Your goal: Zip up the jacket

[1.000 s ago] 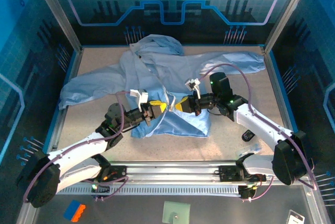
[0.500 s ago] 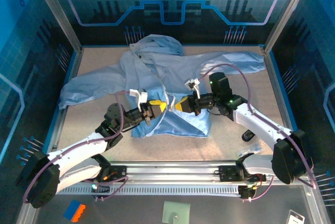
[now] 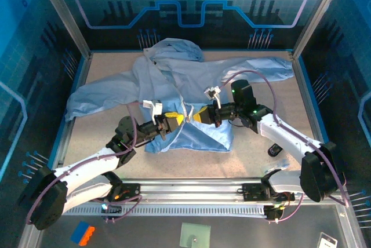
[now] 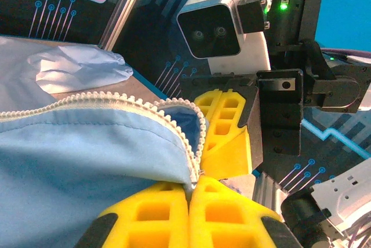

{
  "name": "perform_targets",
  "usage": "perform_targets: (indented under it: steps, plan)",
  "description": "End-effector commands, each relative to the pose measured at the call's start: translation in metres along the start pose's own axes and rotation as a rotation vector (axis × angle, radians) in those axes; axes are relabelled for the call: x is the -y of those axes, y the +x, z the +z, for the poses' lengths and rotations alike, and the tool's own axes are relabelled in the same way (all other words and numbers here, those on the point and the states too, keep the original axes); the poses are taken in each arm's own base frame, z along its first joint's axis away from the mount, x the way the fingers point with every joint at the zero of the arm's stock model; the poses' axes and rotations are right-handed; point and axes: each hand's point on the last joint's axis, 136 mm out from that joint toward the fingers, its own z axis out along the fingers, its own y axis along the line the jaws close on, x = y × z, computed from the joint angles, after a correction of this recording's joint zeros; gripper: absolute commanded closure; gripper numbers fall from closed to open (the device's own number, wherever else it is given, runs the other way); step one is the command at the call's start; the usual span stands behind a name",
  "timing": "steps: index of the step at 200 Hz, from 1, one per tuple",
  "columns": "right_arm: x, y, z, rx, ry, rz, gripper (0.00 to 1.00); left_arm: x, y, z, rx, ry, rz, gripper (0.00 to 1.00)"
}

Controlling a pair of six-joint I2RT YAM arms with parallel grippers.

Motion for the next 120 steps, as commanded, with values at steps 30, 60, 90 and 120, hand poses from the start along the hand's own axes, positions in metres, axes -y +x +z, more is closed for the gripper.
perform_targets:
  steps: [30, 60, 90, 120]
  plan:
    - [-0.006, -0.019, -0.002, 0.039, -0.026, -0.045, 1.0, 0.008, -0.003, -0.003, 0.023, 0.045, 0.007, 1.0]
    - [-0.008, -0.016, 0.0, 0.027, -0.04, -0.043, 1.0, 0.008, -0.005, -0.003, 0.033, 0.043, 0.014, 1.0]
    - [-0.008, -0.012, -0.001, 0.019, -0.041, -0.048, 1.0, 0.009, -0.016, -0.005, 0.073, 0.032, 0.033, 1.0]
    - [-0.01, -0.012, -0.001, 0.018, -0.044, -0.052, 1.0, 0.008, -0.022, -0.005, 0.086, 0.03, 0.036, 1.0]
